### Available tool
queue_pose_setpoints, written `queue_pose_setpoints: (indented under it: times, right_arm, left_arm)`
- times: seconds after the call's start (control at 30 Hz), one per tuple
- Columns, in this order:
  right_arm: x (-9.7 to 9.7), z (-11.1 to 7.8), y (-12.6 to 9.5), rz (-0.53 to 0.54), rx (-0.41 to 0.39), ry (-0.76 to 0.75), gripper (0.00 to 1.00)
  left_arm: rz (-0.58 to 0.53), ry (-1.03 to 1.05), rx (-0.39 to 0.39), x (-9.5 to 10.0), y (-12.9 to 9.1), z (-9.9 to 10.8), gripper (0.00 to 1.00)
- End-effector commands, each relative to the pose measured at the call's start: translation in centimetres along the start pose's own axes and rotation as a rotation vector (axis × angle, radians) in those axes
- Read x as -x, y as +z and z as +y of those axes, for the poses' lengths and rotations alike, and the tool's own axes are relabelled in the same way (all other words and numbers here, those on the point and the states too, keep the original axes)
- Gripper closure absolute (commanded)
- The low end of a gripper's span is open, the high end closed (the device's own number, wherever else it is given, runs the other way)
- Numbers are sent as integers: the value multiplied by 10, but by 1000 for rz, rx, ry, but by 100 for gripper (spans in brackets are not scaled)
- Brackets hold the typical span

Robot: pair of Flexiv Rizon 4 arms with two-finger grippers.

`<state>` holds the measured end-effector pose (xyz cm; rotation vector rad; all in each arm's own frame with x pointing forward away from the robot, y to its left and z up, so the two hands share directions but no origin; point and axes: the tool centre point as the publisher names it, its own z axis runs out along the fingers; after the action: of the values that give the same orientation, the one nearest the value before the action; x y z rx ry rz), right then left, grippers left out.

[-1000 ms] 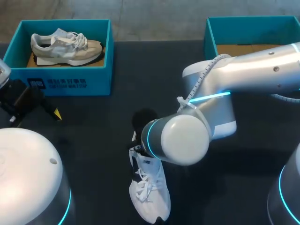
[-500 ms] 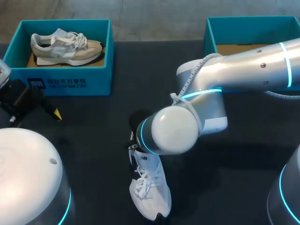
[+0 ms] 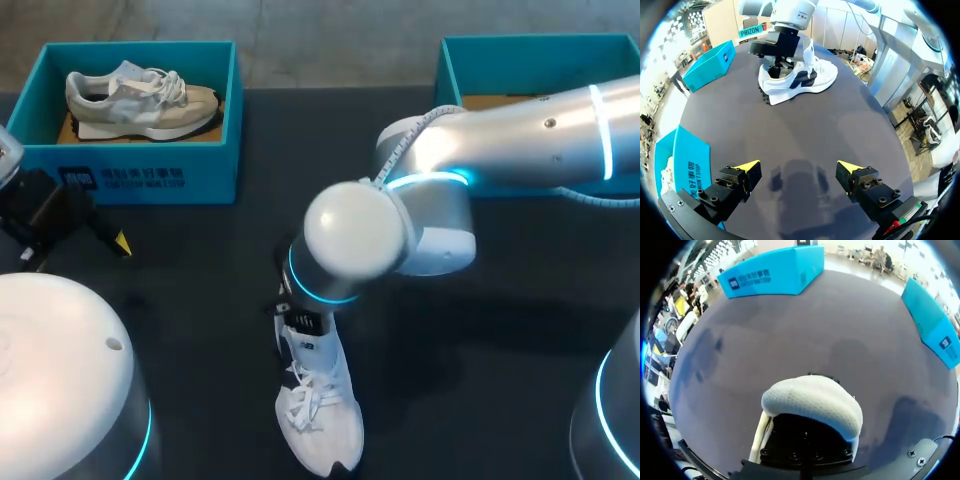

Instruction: Take the shoe out of the shoebox, open the shoe tongue, remove and reinsert the insole, then place the shoe into the shoebox

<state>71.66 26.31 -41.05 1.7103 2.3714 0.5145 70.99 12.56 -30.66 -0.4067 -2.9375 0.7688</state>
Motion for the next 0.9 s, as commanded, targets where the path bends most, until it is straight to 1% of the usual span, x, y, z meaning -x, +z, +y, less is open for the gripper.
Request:
queue_pose_setpoints:
  times: [0.03, 0.1, 0.17, 0.43, 0.53, 0.6, 0.67, 0.8, 0.9]
  right_arm:
    - [3, -23, 17, -8, -63, 5, 100]
    - [4, -26, 18, -4, -81, 6, 100]
    - [4, -30, 18, -17, -119, 1, 100]
    - [2, -49, 25, 3, -221, 4, 100]
    - [0, -54, 19, -3, -236, 7, 100]
    - [0, -55, 12, -16, -235, 14, 100]
    - [-1, -53, 3, -42, -217, 18, 100]
    - [-4, -42, -10, -78, -175, 6, 100]
    - [-5, -32, -15, -88, -148, -13, 100]
  left_arm:
    - [0, 0, 3, -1, 0, 0, 0]
    - [0, 0, 3, -1, 0, 0, 0]
    - [0, 0, 3, -1, 0, 0, 0]
    - [0, 0, 3, -1, 0, 0, 0]
    - [0, 0, 3, -1, 0, 0, 0]
    - [0, 0, 3, -1, 0, 0, 0]
    - [0, 0, 3, -1, 0, 0, 0]
    - [0, 0, 3, -1, 0, 0, 0]
    - [0, 0, 3, -1, 0, 0, 0]
